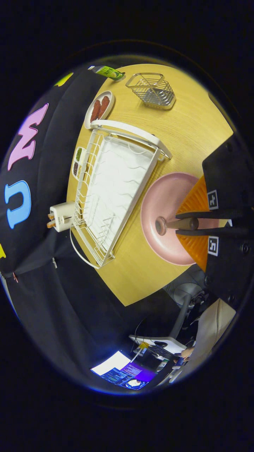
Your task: Take the plate from the dish rack, then take the spoon from the basket and place it into the plate.
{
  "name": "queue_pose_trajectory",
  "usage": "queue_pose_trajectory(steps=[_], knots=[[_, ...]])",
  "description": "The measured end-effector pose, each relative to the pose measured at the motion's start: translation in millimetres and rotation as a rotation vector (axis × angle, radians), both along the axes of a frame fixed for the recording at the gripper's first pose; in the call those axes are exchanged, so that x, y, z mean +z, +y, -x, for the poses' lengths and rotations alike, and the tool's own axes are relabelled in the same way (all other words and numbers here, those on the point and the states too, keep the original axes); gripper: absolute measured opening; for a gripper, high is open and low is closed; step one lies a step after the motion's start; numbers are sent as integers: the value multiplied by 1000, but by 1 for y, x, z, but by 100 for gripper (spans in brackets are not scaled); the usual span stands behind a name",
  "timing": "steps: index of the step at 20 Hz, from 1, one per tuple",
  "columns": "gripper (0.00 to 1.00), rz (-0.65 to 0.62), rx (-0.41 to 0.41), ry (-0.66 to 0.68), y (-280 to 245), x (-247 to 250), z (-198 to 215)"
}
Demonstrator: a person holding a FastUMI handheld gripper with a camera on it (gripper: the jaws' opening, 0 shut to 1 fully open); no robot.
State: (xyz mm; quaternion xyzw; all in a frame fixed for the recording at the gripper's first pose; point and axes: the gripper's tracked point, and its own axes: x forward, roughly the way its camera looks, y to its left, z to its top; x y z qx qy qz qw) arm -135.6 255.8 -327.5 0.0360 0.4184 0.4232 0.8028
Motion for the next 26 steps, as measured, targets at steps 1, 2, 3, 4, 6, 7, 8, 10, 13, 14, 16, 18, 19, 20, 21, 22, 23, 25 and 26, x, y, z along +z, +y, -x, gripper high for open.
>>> queue_pose_trajectory(steps=[1, 2, 3, 4, 6, 7, 8, 10, 13, 14, 16, 18, 19, 20, 21, 22, 23, 25, 26], knots=[[12, 21, 2, 8, -3, -8, 1], [15, 43, 7, 16, -7, -16, 3], [15, 66, 6, 15, -10, -21, 4], [19, 93, 6, 13, -15, -27, 4], [31, 120, 0, 11, -18, -36, 5], [42, 128, -5, 8, -19, -37, 4], [57, 131, -9, 2, -19, -37, 3], [78, 129, -18, 2, -21, -34, 4], [98, 112, -47, 0, -24, -22, 4], [99, 97, -65, -7, -26, -13, 2], [99, 73, -95, -49, -30, 7, -3], [99, 48, -140, -113, -38, 31, -14], [99, 35, -167, -144, -43, 45, -22], [99, 21, -196, -179, -48, 60, -30], [99, 9, -227, -216, -55, 76, -39], [99, 0, -256, -253, -61, 92, -48], [99, -6, -283, -288, -69, 108, -58], [99, -19, -328, -342, -84, 137, -74], [99, -26, -352, -366, -95, 166, -75]])
